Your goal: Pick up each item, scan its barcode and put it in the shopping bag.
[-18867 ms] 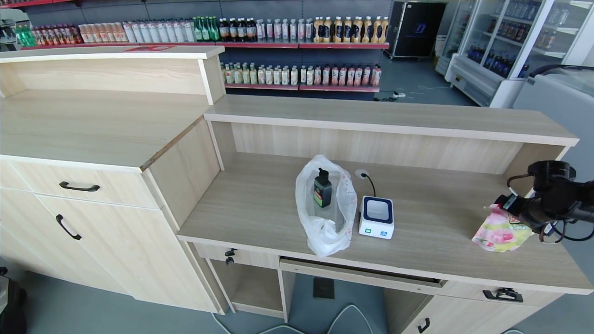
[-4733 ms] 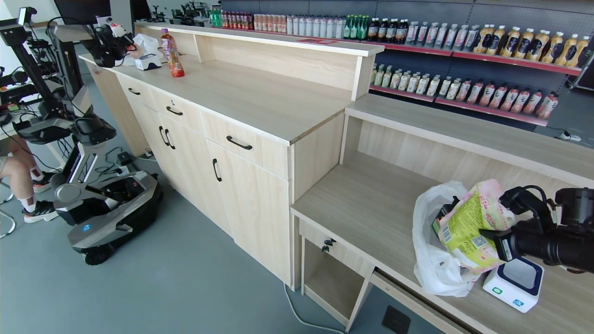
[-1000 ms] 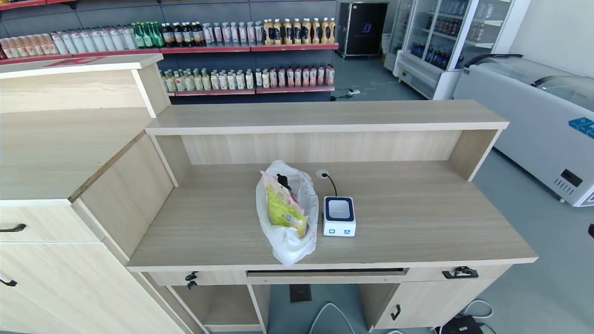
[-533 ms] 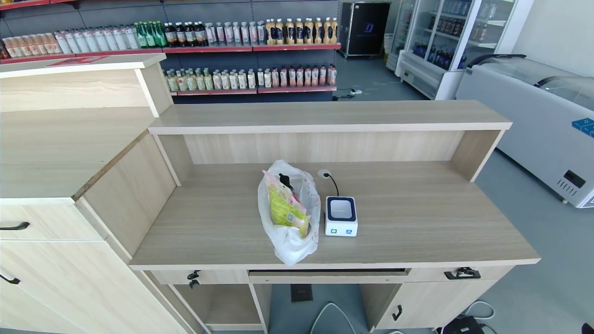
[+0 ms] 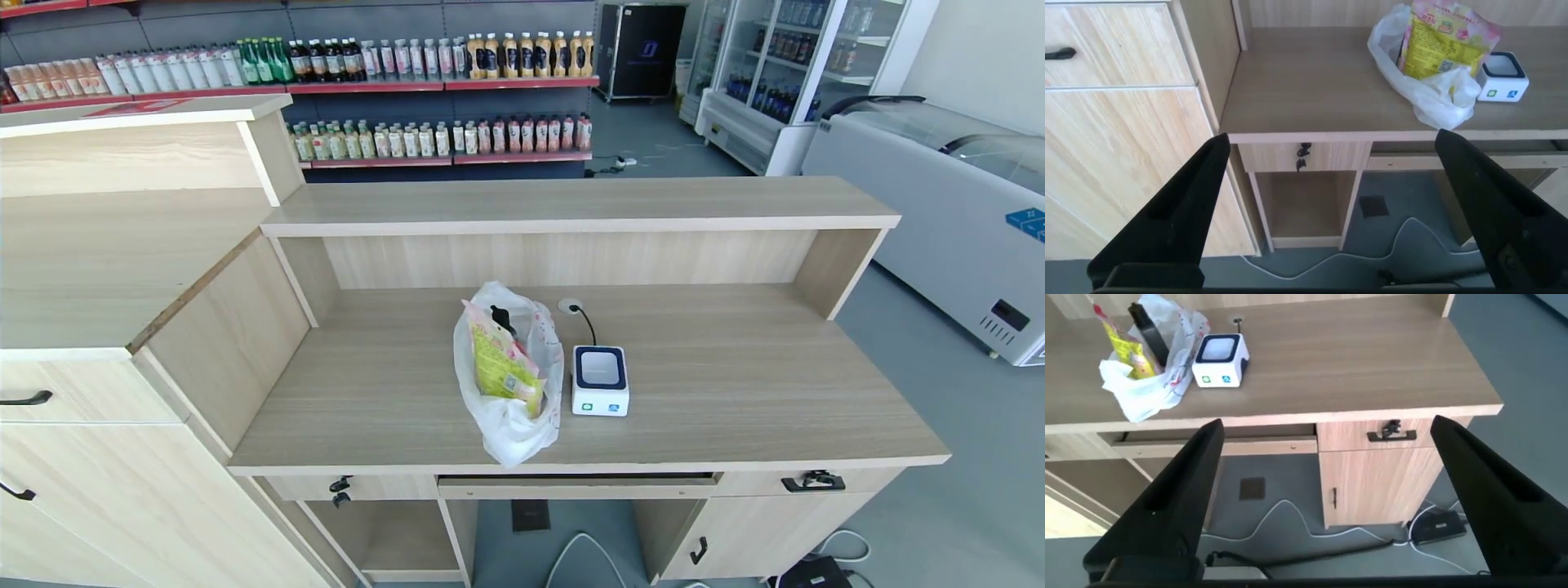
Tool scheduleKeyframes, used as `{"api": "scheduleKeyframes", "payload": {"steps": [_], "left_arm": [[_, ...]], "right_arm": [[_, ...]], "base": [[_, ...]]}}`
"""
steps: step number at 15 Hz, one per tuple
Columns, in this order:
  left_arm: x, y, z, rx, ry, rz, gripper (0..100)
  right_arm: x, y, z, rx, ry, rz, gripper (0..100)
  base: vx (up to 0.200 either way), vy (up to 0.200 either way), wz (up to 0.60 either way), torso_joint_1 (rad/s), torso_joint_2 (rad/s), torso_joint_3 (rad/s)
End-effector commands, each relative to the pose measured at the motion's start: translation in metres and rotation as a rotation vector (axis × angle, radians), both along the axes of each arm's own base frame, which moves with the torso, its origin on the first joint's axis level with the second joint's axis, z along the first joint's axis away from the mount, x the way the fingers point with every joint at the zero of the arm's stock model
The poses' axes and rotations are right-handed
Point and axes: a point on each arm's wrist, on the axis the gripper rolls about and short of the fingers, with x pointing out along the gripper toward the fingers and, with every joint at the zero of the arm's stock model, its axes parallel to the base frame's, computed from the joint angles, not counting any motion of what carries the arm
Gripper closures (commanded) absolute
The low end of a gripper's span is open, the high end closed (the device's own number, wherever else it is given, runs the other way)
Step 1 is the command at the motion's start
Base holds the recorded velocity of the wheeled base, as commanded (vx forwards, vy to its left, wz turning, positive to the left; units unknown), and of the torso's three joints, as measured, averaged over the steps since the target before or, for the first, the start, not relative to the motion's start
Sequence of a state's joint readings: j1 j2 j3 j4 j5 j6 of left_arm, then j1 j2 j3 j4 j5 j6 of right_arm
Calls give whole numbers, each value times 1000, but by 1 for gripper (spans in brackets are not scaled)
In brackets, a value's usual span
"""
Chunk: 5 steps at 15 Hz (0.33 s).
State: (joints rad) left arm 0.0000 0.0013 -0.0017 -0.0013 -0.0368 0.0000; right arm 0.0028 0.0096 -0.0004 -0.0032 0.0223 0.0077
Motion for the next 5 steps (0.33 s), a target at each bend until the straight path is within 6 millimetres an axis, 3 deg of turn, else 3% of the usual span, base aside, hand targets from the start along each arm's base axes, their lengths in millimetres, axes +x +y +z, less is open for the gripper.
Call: {"api": "scheduleKeyframes", "payload": {"steps": [1, 5], "left_arm": [[0, 0, 0, 0, 0, 0, 0], [0, 0, 0, 0, 0, 0, 0]], "right_arm": [[-1, 0, 0, 0, -9, 1, 0], [-1, 0, 0, -3, -9, 1, 0]], "base": [[0, 0, 0, 0, 0, 0], [0, 0, 0, 0, 0, 0]]}}
